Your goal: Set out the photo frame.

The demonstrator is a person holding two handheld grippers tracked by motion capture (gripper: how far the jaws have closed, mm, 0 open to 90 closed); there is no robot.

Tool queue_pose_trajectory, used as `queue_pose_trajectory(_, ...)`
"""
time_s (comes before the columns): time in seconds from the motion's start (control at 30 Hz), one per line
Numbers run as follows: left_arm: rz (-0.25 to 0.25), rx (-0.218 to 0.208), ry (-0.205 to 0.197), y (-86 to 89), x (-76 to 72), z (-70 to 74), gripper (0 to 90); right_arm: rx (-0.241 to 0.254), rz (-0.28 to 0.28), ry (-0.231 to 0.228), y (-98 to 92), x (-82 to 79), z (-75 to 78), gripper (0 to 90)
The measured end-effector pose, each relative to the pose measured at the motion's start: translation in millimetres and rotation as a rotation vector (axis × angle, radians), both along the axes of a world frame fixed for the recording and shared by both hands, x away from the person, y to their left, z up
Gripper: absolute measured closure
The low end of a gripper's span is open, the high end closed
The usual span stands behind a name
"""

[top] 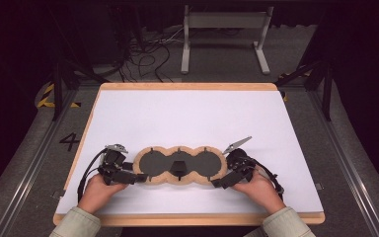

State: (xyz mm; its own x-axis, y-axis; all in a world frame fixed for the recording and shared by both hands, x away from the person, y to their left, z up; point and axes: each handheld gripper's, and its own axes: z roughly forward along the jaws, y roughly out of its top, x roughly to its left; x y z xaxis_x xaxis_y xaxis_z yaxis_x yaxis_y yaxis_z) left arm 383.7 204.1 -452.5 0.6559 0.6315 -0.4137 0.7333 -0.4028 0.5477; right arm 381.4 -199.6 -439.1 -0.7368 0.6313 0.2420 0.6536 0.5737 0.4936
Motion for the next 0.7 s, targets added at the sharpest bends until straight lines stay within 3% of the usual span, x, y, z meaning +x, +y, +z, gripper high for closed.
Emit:
queue_pose_trajectory(0.27,0.009,-0.02,0.015,2.3,1.6,0.0,18.6,0.023,-0.027,0.029,-1.1,2.8,1.2,5.1)
queue_pose_trajectory(0.7,0.026,0.023,-0.014,0.2,1.0,2.8,25.0,0.068,-0.097,0.03,-9.2,2.2,7.4,18.1)
